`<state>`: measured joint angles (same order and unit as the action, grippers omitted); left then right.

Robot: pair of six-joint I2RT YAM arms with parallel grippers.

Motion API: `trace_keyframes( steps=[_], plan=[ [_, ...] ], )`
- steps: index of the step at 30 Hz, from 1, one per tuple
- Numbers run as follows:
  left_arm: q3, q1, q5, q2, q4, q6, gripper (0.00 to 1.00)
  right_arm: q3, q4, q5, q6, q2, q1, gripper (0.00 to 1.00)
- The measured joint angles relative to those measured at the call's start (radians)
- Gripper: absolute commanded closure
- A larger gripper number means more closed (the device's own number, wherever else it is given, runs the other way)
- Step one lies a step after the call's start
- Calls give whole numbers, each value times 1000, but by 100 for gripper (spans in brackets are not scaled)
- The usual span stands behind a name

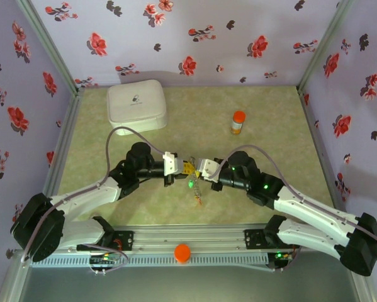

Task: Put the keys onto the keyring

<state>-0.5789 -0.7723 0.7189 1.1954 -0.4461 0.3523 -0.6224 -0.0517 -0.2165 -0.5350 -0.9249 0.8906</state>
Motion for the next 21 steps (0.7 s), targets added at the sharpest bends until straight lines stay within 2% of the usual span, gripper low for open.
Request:
trace_keyframes(
  steps=[1, 3, 4, 13, 21],
  plan=[
    [0, 0, 0, 0, 2, 0, 100, 0, -1, 0, 3, 0, 0, 100],
    [0, 0, 0, 0, 4, 1, 73, 0, -3, 0, 2, 1, 0, 100],
    [0, 0, 0, 0, 5, -3, 68, 0, -6, -1, 0, 1, 0, 100],
    [0, 20, -12, -54, 163, 51, 68, -1, -51, -5, -7, 3, 1, 100],
    [0, 13, -39, -45, 188, 103, 70, -24, -83, -34, -8, -16, 1, 100]
  ],
)
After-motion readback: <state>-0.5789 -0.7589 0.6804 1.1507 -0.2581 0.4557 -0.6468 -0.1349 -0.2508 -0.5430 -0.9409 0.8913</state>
